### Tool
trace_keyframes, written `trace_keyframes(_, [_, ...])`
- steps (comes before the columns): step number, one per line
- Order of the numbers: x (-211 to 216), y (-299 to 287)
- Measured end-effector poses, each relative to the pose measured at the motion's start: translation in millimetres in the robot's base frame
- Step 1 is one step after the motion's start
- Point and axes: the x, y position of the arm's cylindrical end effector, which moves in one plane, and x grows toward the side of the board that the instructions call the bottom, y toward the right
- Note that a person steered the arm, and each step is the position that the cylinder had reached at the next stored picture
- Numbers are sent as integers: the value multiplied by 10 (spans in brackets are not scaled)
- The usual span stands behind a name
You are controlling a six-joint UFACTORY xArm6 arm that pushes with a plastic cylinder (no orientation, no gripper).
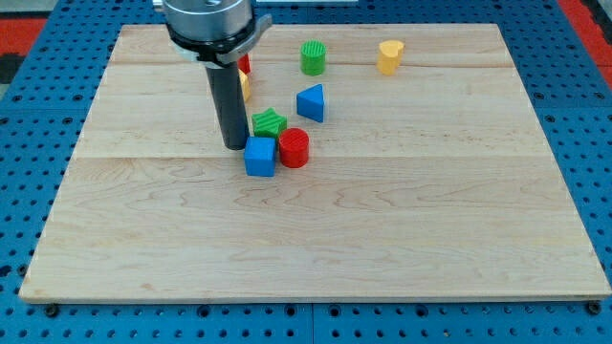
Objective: Push the green star into the blue triangle
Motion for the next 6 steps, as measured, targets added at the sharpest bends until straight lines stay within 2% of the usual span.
trace_keyframes(2, [729, 487])
trace_keyframes(3, [327, -80])
trace_keyframes(4, [-9, 75])
trace_keyframes(5, [-33, 469])
trace_keyframes(6, [-167, 424])
